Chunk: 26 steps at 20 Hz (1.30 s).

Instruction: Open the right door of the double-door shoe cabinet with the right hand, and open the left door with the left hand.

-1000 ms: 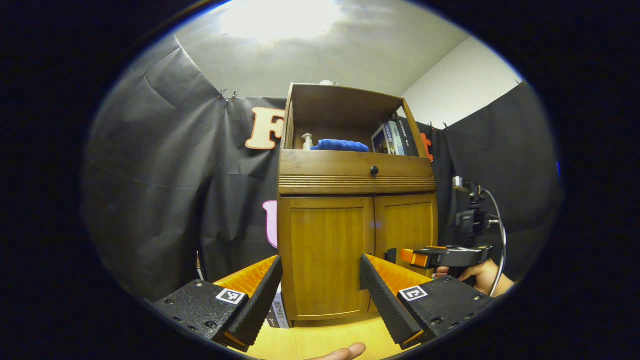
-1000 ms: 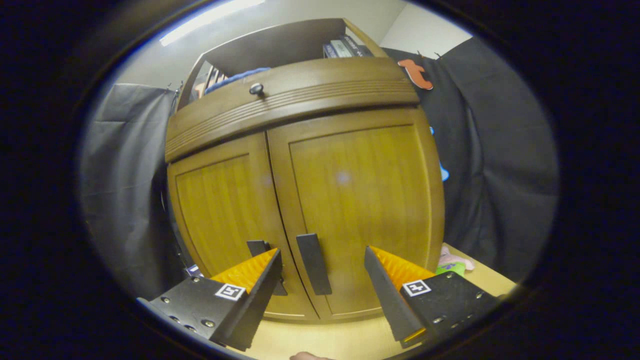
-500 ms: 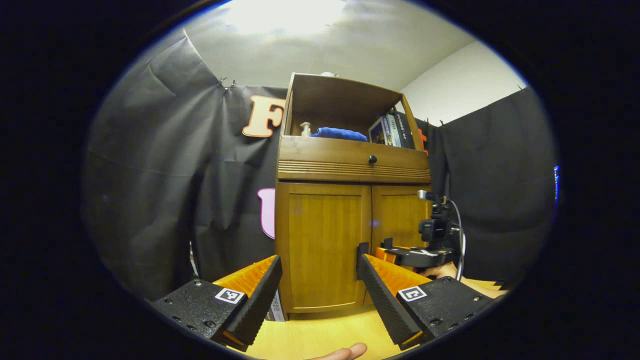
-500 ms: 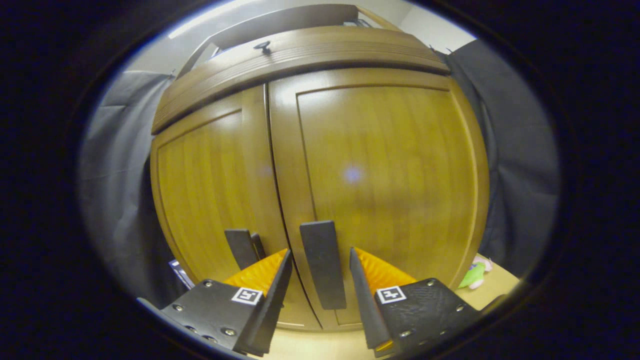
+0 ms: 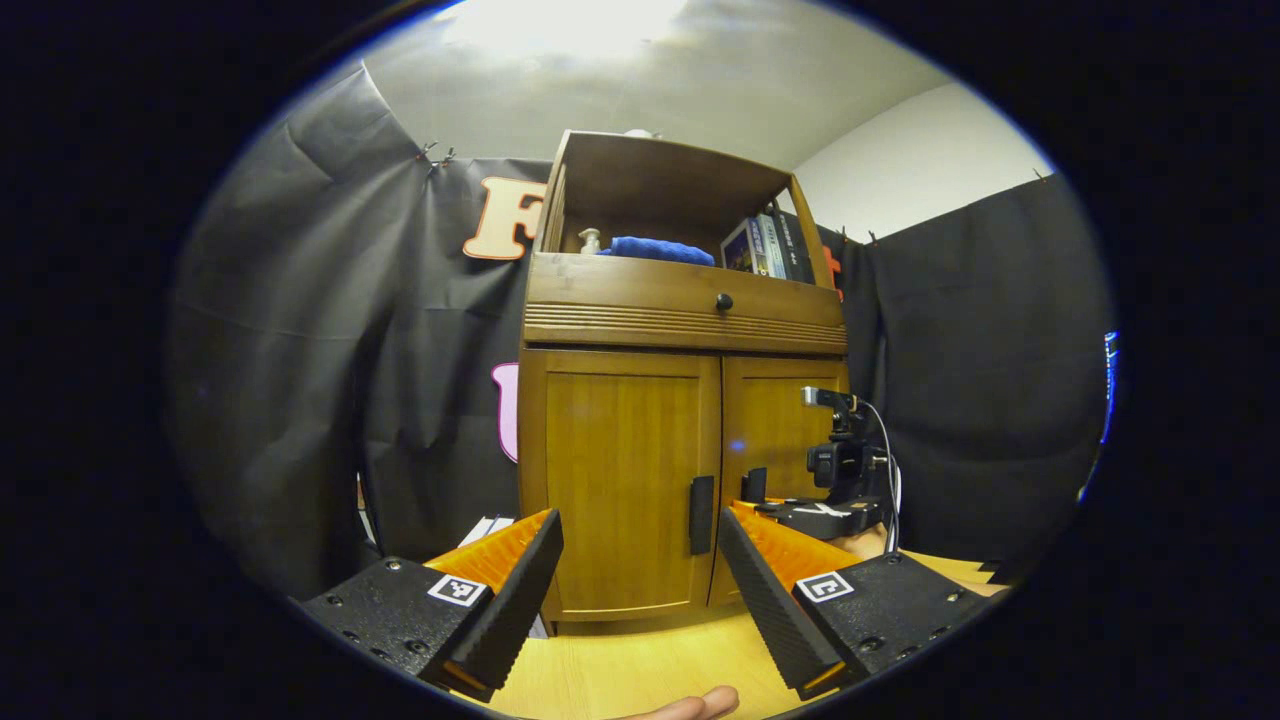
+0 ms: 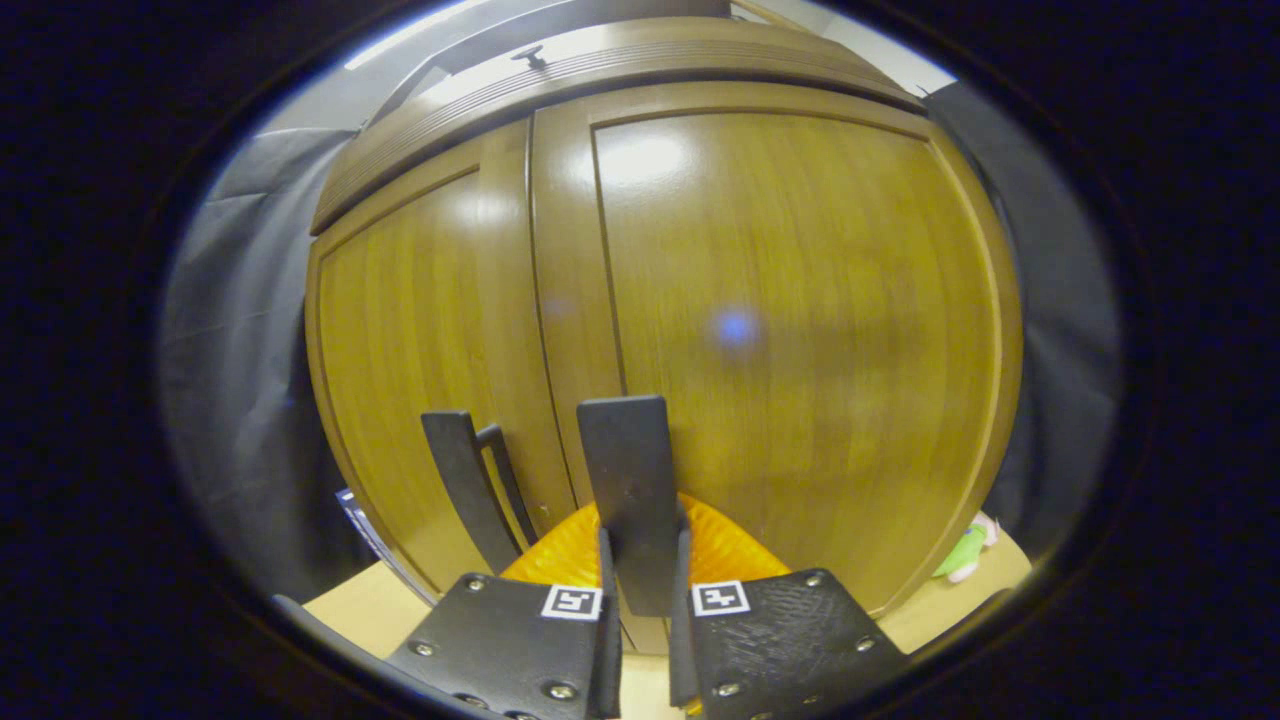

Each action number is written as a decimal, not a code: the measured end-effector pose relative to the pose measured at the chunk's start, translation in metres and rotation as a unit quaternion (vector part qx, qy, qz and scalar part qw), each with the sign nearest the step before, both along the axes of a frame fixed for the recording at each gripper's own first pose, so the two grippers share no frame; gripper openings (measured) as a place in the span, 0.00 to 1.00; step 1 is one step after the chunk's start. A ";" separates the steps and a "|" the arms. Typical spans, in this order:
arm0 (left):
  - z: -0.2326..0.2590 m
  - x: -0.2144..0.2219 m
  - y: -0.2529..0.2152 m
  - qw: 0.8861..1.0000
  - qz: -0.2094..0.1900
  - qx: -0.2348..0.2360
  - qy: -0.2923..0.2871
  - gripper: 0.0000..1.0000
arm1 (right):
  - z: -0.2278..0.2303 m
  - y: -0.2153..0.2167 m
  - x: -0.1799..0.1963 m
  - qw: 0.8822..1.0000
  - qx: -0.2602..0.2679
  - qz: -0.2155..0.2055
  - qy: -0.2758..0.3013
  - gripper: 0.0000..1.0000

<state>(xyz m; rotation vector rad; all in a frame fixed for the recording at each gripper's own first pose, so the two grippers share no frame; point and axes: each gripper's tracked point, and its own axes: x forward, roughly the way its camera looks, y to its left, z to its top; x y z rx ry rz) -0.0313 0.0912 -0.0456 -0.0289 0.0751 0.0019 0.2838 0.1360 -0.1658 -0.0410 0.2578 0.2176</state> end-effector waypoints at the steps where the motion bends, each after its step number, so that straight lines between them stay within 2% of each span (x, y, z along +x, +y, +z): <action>1: -0.002 0.001 -0.003 1.000 -0.002 0.001 0.003 0.97 | 0.000 -0.002 -0.003 1.000 -0.008 0.004 -0.003 0.19; 4: 0.000 0.002 -0.012 1.000 -0.003 0.008 0.006 0.97 | 0.001 -0.004 -0.021 1.000 0.010 0.014 0.006 0.19; 12: 0.001 0.001 -0.035 1.000 -0.010 0.019 0.000 0.96 | 0.010 -0.023 -0.065 0.999 0.009 0.046 0.011 0.19; 26: -0.030 0.031 -0.063 1.000 -0.020 -0.005 0.023 0.98 | 0.026 -0.073 -0.121 0.998 0.007 0.054 0.010 0.18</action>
